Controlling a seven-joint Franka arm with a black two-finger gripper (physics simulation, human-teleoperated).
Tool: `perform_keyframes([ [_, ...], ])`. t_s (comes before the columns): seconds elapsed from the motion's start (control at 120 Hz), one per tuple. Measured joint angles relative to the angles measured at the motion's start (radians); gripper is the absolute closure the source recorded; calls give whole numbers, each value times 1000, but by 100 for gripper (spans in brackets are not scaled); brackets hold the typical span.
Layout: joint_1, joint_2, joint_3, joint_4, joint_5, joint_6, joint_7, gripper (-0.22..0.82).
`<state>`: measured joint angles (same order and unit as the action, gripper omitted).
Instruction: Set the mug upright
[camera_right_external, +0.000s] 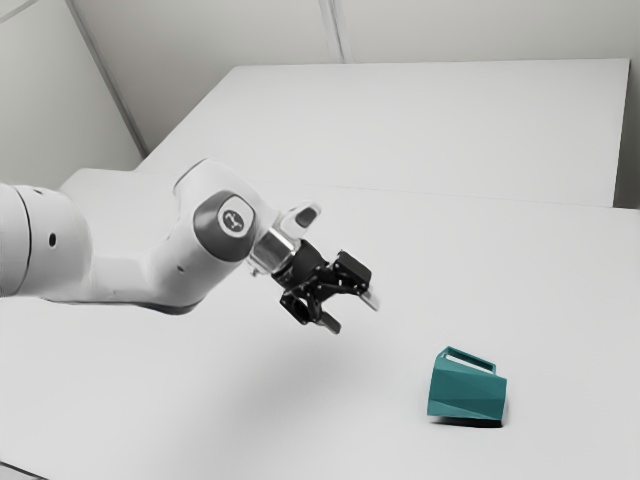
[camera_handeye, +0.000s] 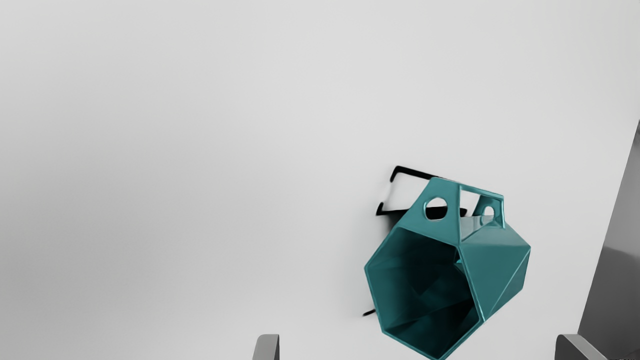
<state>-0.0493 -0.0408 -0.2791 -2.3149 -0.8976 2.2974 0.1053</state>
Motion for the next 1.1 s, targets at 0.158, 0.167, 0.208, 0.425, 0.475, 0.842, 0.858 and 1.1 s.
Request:
perform_keyframes([
  [0.158, 5, 37, -55, -28, -112, 78, 83, 0],
  [0.167, 5, 38, -57, -29, -117, 82, 87, 0],
  [0.208, 14, 47, -77, -34, -146, 96, 107, 0],
  [0.425, 40, 104, -188, -35, -345, 133, 191, 0],
  [0.475, 22, 123, -195, -34, -381, 136, 210, 0],
  [0.842, 24, 234, -240, 33, -504, 155, 331, 0],
  [0.858, 23, 239, -243, 33, -511, 157, 336, 0],
  [1.1, 22, 267, -280, 56, -570, 178, 398, 15],
])
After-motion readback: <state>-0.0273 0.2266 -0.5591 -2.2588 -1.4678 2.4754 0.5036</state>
